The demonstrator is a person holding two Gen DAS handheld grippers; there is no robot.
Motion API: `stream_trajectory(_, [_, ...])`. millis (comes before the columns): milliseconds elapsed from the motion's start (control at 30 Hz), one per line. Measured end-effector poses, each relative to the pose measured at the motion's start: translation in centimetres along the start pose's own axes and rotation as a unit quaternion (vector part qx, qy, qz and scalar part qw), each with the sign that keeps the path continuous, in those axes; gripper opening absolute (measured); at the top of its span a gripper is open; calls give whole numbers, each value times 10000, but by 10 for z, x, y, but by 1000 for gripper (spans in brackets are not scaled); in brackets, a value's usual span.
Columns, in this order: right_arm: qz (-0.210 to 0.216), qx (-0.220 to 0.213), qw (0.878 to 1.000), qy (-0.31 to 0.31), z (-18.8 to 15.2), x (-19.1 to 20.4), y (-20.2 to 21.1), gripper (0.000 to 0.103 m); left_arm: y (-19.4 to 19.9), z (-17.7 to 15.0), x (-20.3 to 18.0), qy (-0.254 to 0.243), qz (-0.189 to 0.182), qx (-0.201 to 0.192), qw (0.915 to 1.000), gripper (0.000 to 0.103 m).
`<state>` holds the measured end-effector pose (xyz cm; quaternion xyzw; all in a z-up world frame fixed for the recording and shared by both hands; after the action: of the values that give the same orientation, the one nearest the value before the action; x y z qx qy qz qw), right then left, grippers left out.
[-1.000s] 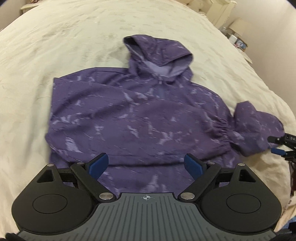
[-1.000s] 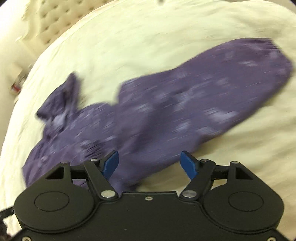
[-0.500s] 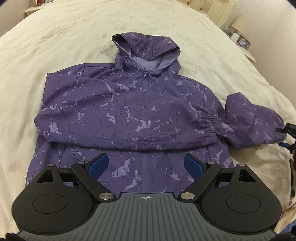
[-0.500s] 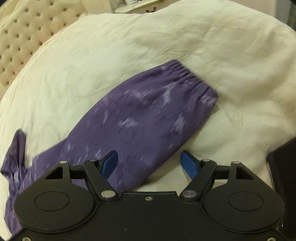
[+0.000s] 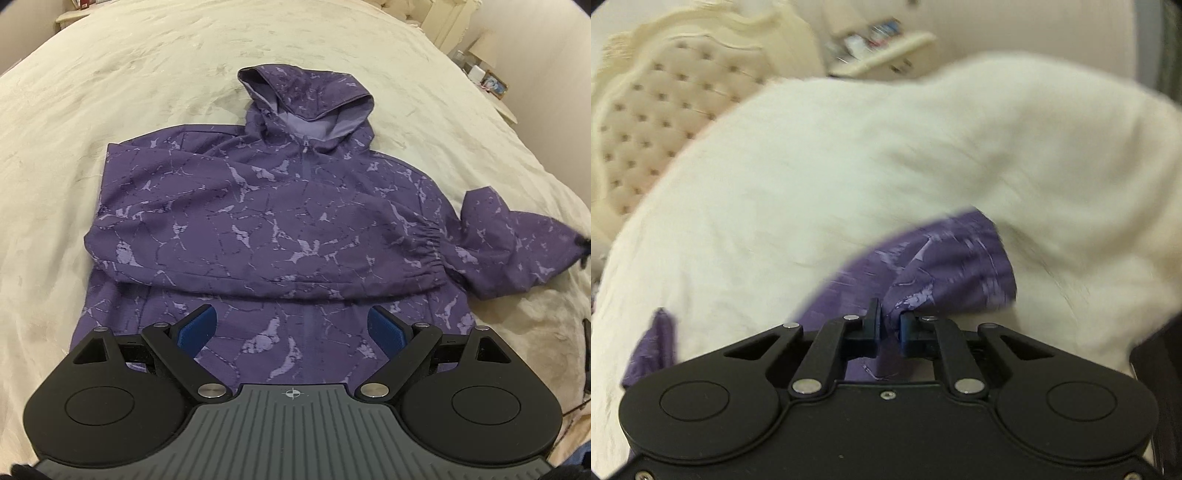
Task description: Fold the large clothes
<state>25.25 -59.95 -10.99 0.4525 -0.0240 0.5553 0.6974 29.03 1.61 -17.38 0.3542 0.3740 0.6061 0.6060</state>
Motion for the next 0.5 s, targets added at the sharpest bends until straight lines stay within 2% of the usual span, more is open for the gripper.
stream_trajectory(133, [550, -161, 9971, 496, 5, 64, 19, 16, -6, 4, 13, -50, -93, 17, 9999, 89])
stream_trajectory(267, [1073, -134, 9895, 962, -5, 134, 27, 16, -12, 10, 29, -110, -208, 22, 9997, 89])
stream_trajectory(400, [1521, 91, 9788, 1368, -31, 204, 19, 16, -16, 16, 49, -147, -270, 32, 9995, 89])
stream_trajectory(500, [1815, 338, 9664, 1787, -65, 256, 7, 16, -18, 22, 67, -111, -302, 11, 9995, 89])
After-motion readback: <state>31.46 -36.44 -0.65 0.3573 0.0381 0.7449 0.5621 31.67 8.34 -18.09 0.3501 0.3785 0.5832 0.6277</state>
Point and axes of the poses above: each gripper's, at about its wrist camera, not at the fingertips, and y roughly against the way its jaws point, x to its left, z to its top, the point moved 3 cm from there along -y, roughly the way its jaws point, and after that the axes turned 13 degrees about z, right-handed, at the moved point
